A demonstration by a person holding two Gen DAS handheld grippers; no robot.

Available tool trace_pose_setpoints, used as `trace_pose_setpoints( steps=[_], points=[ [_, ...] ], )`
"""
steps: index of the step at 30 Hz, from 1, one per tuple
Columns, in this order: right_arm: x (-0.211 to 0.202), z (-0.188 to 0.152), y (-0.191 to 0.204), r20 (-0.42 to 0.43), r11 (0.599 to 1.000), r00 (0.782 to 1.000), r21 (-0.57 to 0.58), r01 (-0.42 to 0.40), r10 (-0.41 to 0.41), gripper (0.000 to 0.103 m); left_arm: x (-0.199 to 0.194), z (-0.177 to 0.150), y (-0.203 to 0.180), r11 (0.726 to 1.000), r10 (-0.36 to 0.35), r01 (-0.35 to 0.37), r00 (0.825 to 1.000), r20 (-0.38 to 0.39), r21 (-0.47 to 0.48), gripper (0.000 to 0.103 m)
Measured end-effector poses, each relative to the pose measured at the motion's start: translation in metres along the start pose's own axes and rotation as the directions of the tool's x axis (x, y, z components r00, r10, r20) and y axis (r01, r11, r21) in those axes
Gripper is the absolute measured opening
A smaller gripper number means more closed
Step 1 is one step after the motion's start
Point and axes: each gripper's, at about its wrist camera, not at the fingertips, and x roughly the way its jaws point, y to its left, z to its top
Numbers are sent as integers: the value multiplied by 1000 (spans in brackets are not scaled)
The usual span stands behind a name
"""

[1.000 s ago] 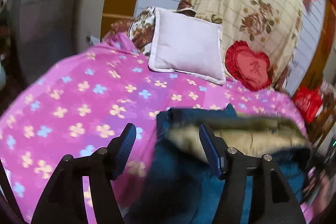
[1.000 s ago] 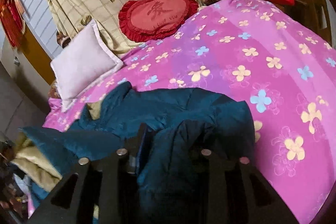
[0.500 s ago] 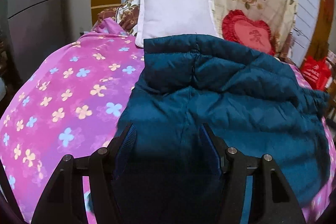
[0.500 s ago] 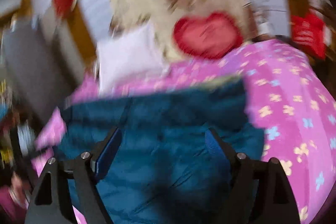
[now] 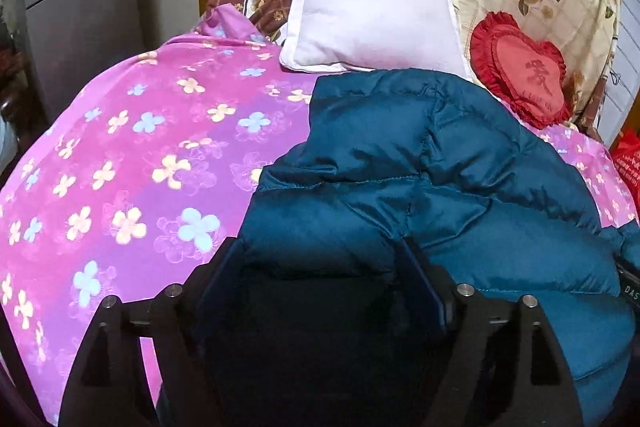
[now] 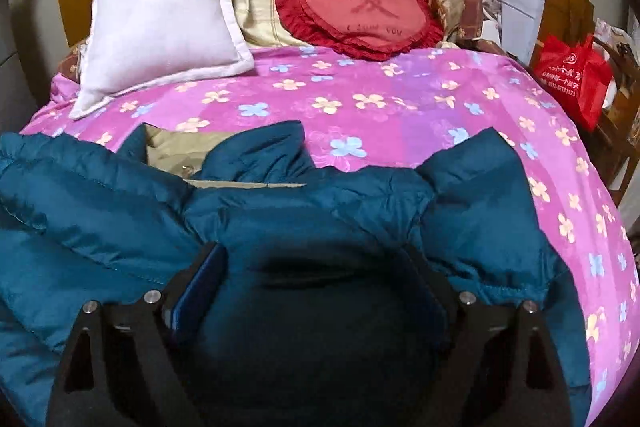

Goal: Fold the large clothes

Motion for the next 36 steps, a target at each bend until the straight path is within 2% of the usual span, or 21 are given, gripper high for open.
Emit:
trace_pose_setpoints(
  steps=[3, 5, 6, 8, 10, 12, 14, 19, 25, 27, 29, 31, 34, 36],
  points=[
    [-12, -3, -2, -22, 1000, 1000, -7, -12, 12, 89, -18, 2, -1, 1000, -22, 22, 1000, 16, 17, 57],
    [-28, 0, -5, -11, 997, 997, -4, -73, 73, 89, -28, 9, -5, 998, -56, 55, 997, 51, 22, 57],
    [-45, -1, -9, 25, 994, 994, -8, -107, 107, 89, -28, 12, -8, 998, -58, 56, 996, 62, 29, 57],
    [-64, -2, -15, 70, 997, 995, -28, -65, 67, 90, -21, 18, -18, 998, -27, 24, 998, 58, 52, 57],
    [-60, 1, -23, 58, 999, 998, -37, 6, -4, 90, -1, 21, -28, 997, 23, -22, 1000, -4, 77, 57],
    [-39, -1, -33, 5, 999, 999, -20, 46, -45, 90, 16, 19, -34, 994, 58, -54, 998, -35, 91, 59],
    [-18, -8, -41, -26, 1000, 999, 9, 30, -30, 93, 20, 17, -37, 992, 75, -74, 997, -8, 102, 61],
    [-2, -10, -47, -5, 999, 1000, 51, -13, 13, 96, 30, 15, -34, 994, 61, -60, 998, -4, 93, 64],
    [-4, -14, -43, 13, 998, 1000, 60, -6, 5, 96, 31, 9, -32, 995, 56, -56, 998, 3, 86, 66],
    [-17, -13, -39, 2, 997, 1000, 71, 17, -17, 90, 31, 8, -31, 994, 57, -58, 998, 8, 88, 66],
    [-43, -8, -29, 50, 994, 998, 98, -48, 43, 88, 31, 7, -30, 995, 54, -55, 998, 10, 84, 66],
    [-63, -1, -9, 95, 994, 993, 70, -79, 73, 84, 31, 6, -30, 995, 54, -55, 998, 14, 82, 66],
    [-63, 11, 39, 28, 975, 975, 0, -222, 222, 76, 30, 5, -30, 995, 53, -55, 998, 21, 81, 66],
    [-57, 14, 75, 14, 964, 965, -45, -261, 262, 76, 31, 4, -29, 995, 53, -54, 998, 22, 79, 66]
  ],
)
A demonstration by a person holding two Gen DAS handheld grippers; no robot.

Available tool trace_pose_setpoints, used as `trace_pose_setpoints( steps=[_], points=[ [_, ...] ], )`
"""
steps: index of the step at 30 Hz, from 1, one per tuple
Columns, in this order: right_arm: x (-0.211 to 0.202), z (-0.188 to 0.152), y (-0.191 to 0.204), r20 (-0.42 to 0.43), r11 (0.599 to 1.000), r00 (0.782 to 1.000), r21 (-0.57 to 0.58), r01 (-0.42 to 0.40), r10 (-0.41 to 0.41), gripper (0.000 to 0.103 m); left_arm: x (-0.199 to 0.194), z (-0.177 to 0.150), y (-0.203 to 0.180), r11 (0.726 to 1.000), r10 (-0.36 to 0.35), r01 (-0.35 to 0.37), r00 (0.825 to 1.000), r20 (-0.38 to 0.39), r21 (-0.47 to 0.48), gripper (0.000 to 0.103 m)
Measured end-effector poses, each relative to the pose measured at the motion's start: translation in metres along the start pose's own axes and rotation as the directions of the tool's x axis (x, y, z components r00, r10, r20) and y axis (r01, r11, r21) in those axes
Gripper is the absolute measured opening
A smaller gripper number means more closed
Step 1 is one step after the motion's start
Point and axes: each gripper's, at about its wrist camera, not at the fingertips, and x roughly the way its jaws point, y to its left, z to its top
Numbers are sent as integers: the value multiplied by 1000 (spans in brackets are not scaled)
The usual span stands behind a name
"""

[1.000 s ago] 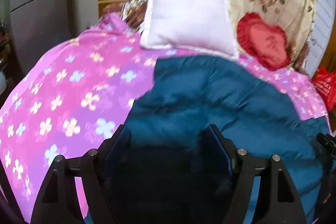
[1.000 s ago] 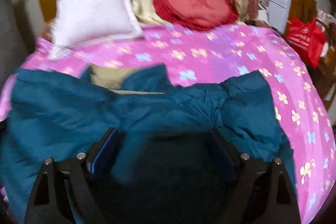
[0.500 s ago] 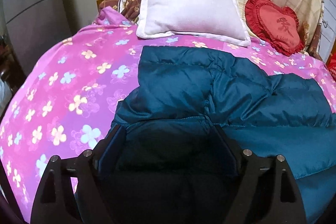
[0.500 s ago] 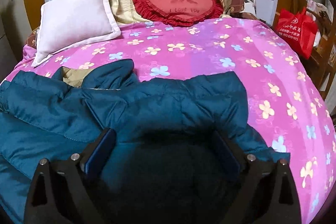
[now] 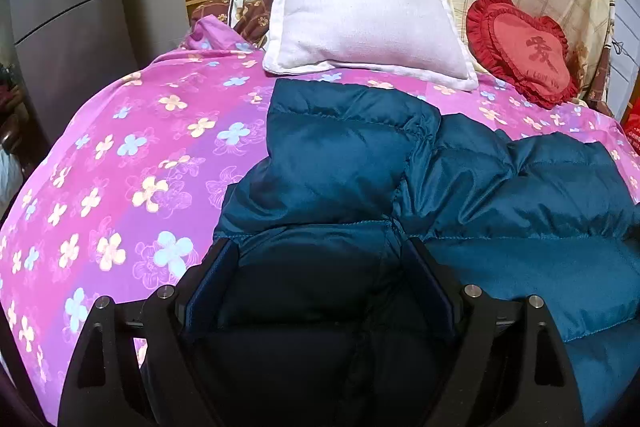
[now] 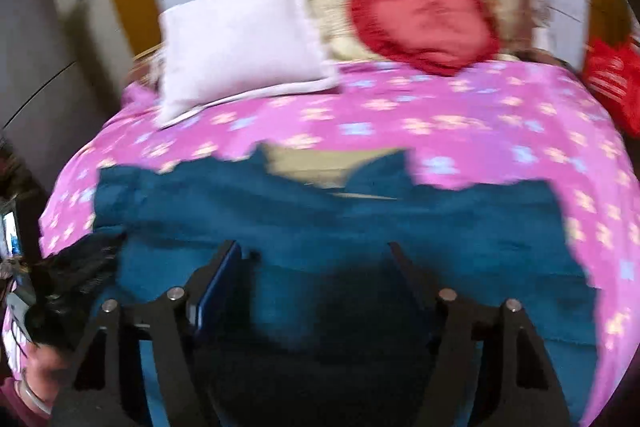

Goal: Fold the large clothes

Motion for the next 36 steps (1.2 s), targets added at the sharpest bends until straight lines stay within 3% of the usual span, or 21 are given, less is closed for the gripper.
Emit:
trace_pose_setpoints(
  steps=[2, 3, 5, 11, 15, 18, 21, 24, 26, 29, 31, 33, 36],
  points=[
    [18, 2, 26, -8, 998, 1000, -68, 19, -20, 76, 1, 0, 2, 1000, -7, 7, 1000, 1, -12, 66],
    [35, 2, 37, -40, 992, 997, -107, 64, -69, 77, 1, 1, 5, 1000, -19, 19, 1000, 1, -26, 66],
    [59, 0, 41, -85, 989, 991, -114, 91, -101, 82, 2, 1, 8, 998, -37, 37, 999, 0, -43, 66],
    [72, -10, 29, -75, 996, 995, -66, 64, -69, 85, 0, -3, 3, 1000, -16, 17, 1000, 17, -20, 66],
    [42, -13, 23, -70, 994, 994, -70, 84, -88, 84, 0, -3, 0, 1000, 4, -4, 1000, 13, -3, 66],
    [-11, -24, 2, 5, 991, 996, -101, 90, -90, 85, -6, -5, 5, 1000, 0, 0, 1000, 13, -9, 66],
    [-38, -37, -37, 44, 956, 963, -119, 269, -266, 85, -16, -8, 7, 1000, 18, -18, 1000, 0, -2, 66],
    [-30, -44, -78, -25, 922, 923, -61, 383, -385, 88, -34, -14, 9, 999, 34, -34, 999, -13, 17, 64],
    [-19, -52, -99, -54, 938, 937, 14, 346, -344, 93, -48, -19, 12, 999, 32, -31, 999, -26, 27, 60],
    [-17, -53, -98, -52, 931, 931, 29, 364, -362, 93, -77, -29, 21, 999, 21, -20, 1000, -20, 32, 58],
    [-29, -52, -93, -66, 931, 931, 43, 361, -358, 88, -94, -37, 28, 999, 6, -6, 1000, -2, 32, 58],
    [-59, -57, -86, -14, 943, 946, 68, 325, -325, 89, -114, -48, 35, 999, -15, 14, 1000, 19, 43, 58],
    [-86, -73, -79, 10, 946, 947, 46, 322, -322, 89, -131, -63, 43, 998, -15, 13, 999, 49, 54, 58]
  ],
)
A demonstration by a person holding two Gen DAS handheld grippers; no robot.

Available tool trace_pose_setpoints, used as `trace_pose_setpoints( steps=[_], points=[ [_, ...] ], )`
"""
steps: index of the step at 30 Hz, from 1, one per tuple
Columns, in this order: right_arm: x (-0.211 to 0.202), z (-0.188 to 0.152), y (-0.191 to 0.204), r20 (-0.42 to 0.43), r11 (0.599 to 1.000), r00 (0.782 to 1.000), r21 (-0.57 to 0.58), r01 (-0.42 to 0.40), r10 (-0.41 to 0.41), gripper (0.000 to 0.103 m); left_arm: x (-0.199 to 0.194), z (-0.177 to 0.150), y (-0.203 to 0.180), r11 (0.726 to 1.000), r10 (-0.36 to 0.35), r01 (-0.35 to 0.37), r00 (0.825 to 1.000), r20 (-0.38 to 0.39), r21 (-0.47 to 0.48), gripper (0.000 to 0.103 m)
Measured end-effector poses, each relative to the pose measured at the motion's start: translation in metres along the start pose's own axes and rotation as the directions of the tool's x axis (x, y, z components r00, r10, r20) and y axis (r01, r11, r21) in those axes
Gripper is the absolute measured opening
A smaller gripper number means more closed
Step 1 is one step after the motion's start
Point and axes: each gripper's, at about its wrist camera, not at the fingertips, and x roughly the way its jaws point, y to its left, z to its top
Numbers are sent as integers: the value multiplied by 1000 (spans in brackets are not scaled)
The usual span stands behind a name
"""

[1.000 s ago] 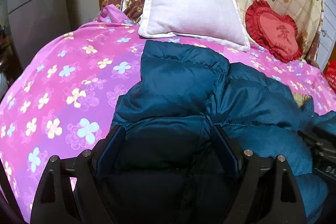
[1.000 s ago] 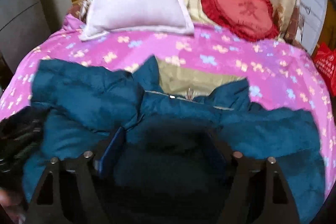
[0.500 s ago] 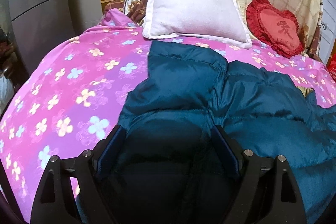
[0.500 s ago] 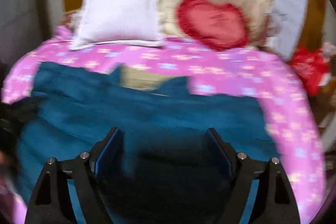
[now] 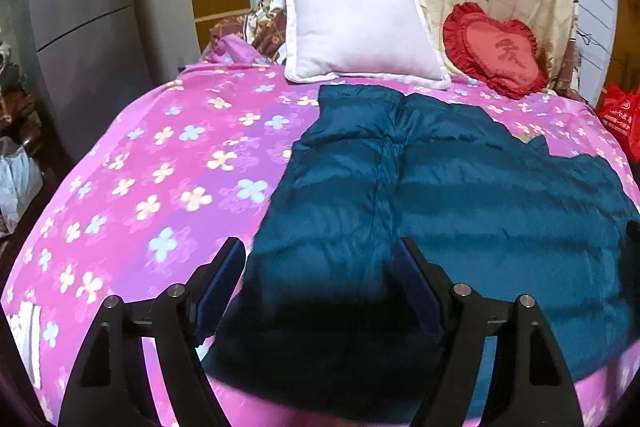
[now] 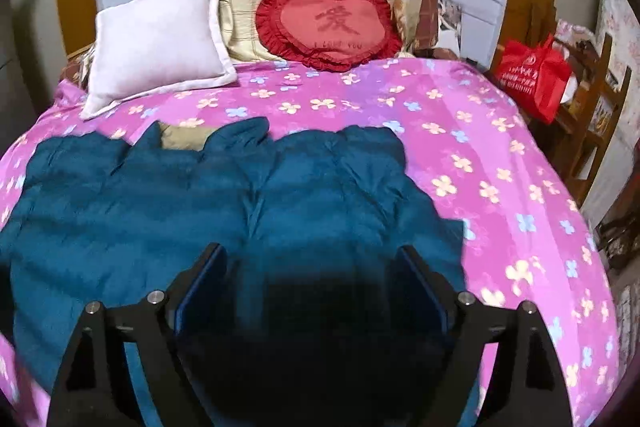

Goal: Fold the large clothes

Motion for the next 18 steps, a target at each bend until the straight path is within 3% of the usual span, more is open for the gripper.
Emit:
trace_pose_setpoints(
  steps=[8, 12, 18],
  points=[
    [5, -53, -24, -83, 1000, 996, 14, 13, -12, 93, -24, -23, 20, 999, 18, -18, 1000, 1, -31, 58],
    [-1, -53, -23, -123, 1000, 992, 12, 17, -15, 93, -38, -34, 25, 999, 31, -30, 999, 28, -40, 58],
    [-39, -55, -29, -45, 997, 998, 67, -44, 47, 93, -47, -42, 27, 999, 41, -38, 995, 96, -37, 58]
  ],
)
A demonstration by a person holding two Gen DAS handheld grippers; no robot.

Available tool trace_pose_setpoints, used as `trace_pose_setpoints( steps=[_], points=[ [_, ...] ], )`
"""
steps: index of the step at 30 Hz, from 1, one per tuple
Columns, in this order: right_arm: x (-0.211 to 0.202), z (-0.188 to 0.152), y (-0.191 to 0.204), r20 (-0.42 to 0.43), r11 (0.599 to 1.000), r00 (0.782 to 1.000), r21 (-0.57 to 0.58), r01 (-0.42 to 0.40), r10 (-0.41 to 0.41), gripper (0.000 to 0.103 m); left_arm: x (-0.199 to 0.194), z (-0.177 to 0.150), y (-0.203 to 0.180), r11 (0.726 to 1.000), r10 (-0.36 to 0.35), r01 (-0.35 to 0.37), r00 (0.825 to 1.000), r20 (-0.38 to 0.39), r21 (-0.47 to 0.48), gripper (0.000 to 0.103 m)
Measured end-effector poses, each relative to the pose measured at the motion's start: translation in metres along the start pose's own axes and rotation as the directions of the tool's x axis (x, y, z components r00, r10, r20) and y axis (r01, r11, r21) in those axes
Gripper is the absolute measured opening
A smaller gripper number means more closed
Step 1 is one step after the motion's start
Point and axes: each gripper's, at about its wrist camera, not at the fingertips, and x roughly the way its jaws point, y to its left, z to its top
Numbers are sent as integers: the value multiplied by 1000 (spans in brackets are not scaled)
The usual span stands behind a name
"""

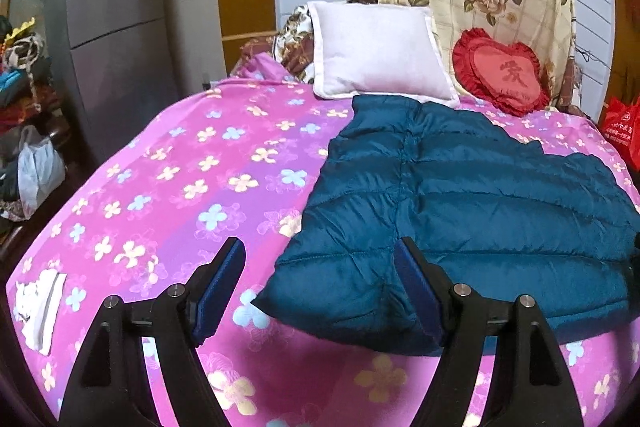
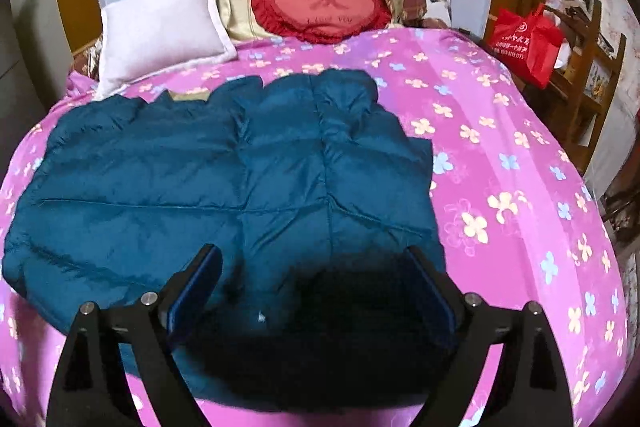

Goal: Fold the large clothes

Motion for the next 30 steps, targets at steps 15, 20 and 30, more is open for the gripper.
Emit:
trace_pose_setpoints(
  steps=[15, 20, 30],
  points=[
    [33, -20, -7, -79, 995, 993, -43, 89, -93, 96, 22, -1, -5, 1000, -2, 4, 999, -51, 25, 58],
    [25, -19, -15, -67, 998, 996, -27, 53, -54, 96, 31, -5, -11, 999, 1, 3, 997, -77, 44, 58],
    [18, -16, -22, -28, 1000, 1000, 27, -2, 2, 96, 40, -5, -11, 999, -12, 16, 995, -104, 38, 58]
  ],
)
